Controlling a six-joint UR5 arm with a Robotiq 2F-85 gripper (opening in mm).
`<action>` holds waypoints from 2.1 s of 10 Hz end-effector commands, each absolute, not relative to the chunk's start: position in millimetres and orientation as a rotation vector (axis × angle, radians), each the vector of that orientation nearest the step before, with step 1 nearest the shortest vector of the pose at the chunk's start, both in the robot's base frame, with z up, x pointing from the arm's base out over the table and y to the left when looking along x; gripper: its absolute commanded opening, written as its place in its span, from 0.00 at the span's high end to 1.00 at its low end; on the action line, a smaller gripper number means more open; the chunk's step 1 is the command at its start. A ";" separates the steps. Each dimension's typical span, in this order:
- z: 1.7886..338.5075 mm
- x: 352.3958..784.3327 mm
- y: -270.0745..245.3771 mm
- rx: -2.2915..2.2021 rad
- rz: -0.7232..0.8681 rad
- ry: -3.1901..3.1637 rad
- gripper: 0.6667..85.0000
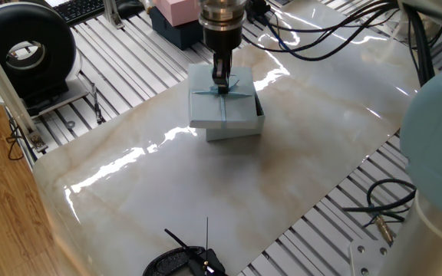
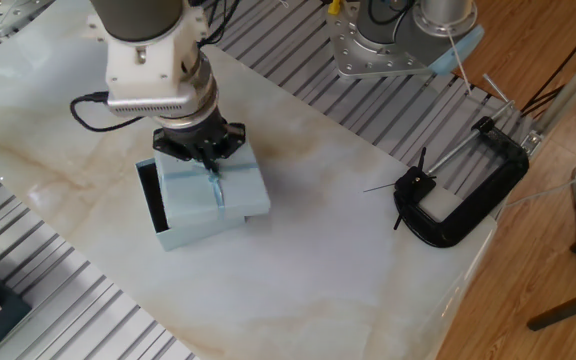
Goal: Open a box
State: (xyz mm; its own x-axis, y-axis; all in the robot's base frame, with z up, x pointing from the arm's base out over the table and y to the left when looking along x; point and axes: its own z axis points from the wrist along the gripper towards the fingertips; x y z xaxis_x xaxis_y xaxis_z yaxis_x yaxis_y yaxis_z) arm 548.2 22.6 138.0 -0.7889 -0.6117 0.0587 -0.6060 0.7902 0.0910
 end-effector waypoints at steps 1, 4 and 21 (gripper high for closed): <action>131.6 559.3 51.1 0.883 -0.110 -2.958 0.99; 127.8 563.6 63.8 0.877 -0.123 -2.968 0.99; 95.1 602.6 77.5 0.909 -0.104 -3.025 0.54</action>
State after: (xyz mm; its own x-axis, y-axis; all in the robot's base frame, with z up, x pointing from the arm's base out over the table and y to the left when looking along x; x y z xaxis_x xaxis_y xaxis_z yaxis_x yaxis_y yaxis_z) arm 599.0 76.6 98.8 -0.8492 -0.5279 -0.0173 -0.5280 0.8479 0.0474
